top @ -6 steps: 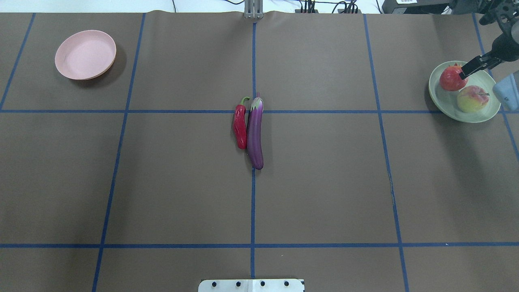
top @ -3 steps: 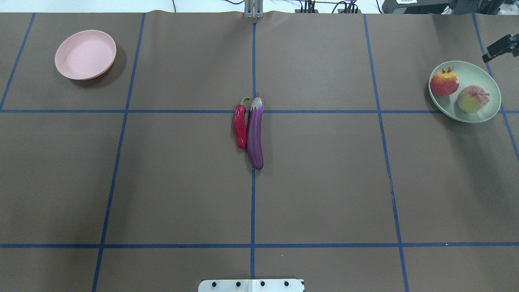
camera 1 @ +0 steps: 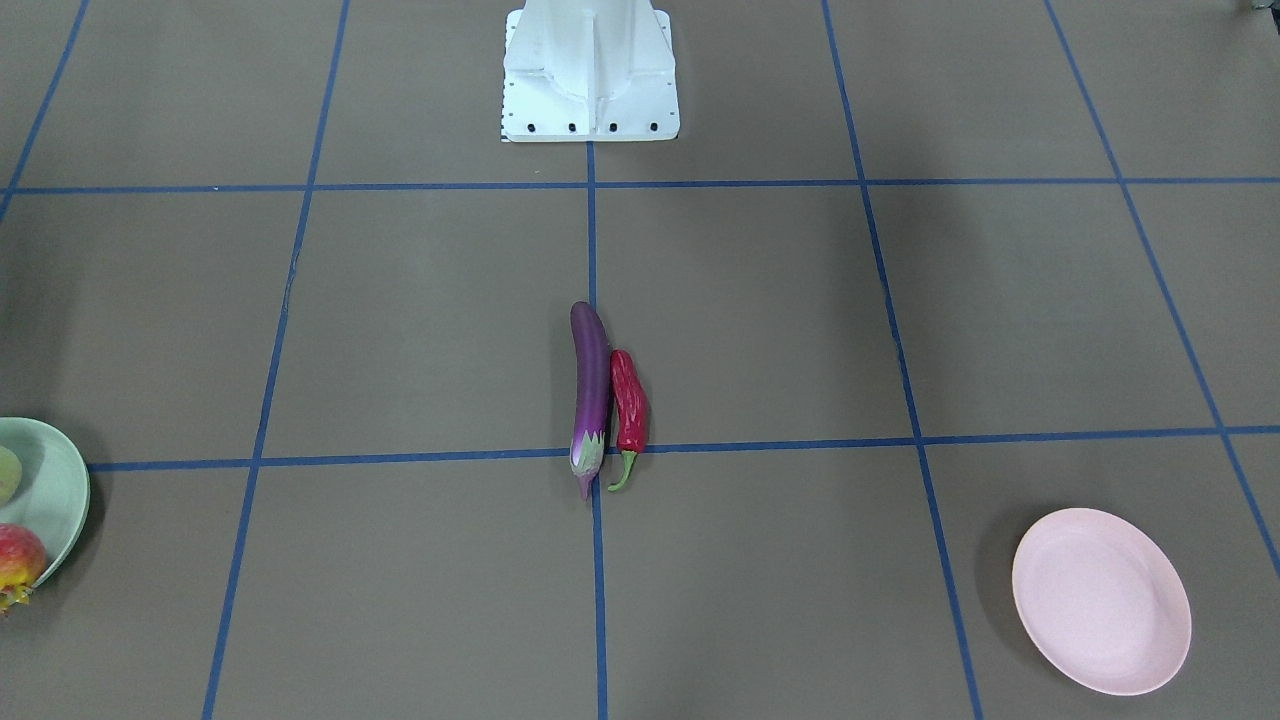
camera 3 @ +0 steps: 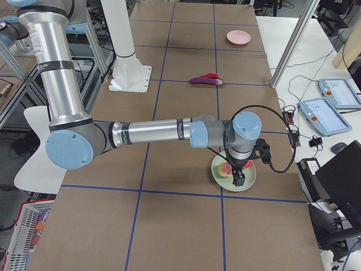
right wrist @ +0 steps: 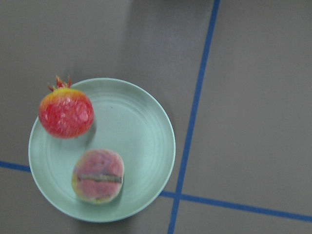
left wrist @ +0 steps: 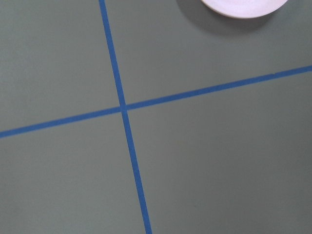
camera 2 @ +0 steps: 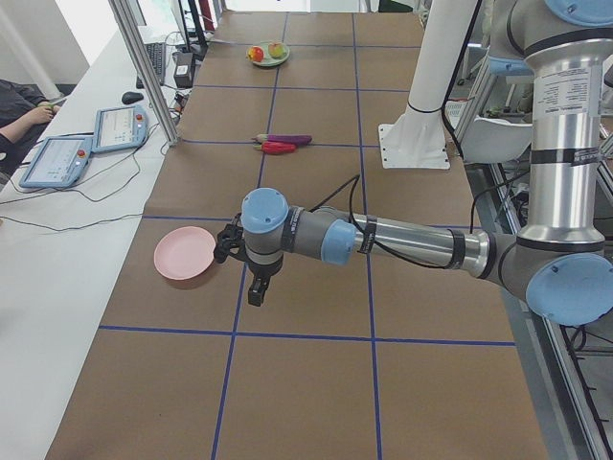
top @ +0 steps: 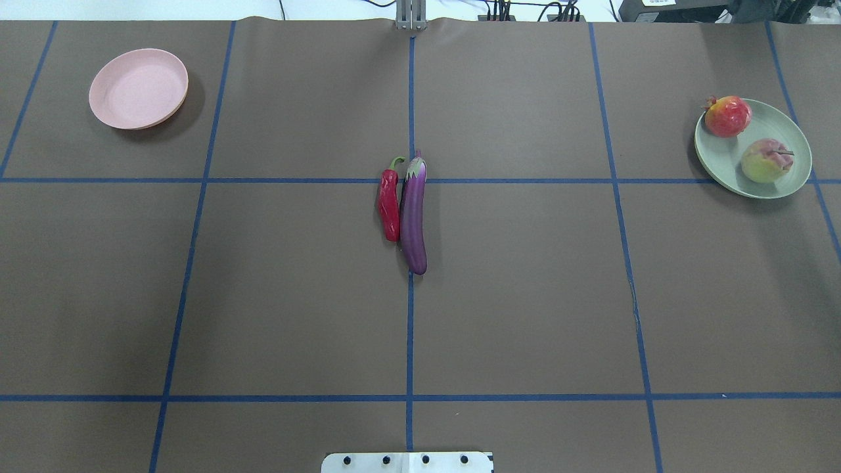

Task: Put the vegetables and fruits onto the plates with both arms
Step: 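Release the pomegranate and raise the right gripper away, then move the left gripper over the red chili pepper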

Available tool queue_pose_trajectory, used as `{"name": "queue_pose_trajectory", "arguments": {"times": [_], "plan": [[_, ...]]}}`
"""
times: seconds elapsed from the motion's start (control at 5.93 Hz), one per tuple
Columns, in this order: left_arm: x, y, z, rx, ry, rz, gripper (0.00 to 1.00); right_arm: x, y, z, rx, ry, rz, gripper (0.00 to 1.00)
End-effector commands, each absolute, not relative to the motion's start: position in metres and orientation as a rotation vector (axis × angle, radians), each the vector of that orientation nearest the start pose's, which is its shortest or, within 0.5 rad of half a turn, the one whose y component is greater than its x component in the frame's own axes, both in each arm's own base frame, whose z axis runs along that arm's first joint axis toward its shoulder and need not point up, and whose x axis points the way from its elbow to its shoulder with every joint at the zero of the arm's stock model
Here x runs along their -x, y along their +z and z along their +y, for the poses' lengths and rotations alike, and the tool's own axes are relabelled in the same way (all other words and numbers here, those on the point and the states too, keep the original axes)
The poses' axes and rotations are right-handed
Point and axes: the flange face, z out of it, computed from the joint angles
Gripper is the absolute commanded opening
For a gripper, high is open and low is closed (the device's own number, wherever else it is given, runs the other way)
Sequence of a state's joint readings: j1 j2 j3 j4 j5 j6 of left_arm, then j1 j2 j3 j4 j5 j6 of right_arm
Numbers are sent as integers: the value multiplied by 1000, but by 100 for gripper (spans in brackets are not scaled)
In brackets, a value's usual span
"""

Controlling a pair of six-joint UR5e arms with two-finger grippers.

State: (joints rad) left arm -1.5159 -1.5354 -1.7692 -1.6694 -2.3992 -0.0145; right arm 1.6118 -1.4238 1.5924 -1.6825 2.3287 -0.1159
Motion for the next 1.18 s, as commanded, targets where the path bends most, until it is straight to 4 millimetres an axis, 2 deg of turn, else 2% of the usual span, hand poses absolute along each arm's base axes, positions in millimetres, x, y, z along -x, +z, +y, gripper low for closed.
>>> {"name": "queue_pose_trajectory", "arguments": {"times": [0.0,0.17,0.34,0.51,0.67,0.84,1.01], "plan": [[-4,505,-524,-269,138,867,100,-93,582,-489,-95,-72,-748,100],[-52,480,-532,-277,150,915,100,-92,587,-485,-88,-69,-755,100],[-142,419,-554,-228,169,969,100,-92,587,-485,-88,-69,-753,100],[-195,385,-559,-171,92,984,100,-92,587,-485,-88,-69,-755,100],[-262,348,-567,-169,-26,934,100,-92,587,-485,-88,-69,-755,100],[-357,316,-571,-141,-85,900,100,-92,586,-485,-88,-70,-755,100],[-432,279,-590,-89,-119,898,100,-92,586,-485,-88,-70,-753,100]]}}
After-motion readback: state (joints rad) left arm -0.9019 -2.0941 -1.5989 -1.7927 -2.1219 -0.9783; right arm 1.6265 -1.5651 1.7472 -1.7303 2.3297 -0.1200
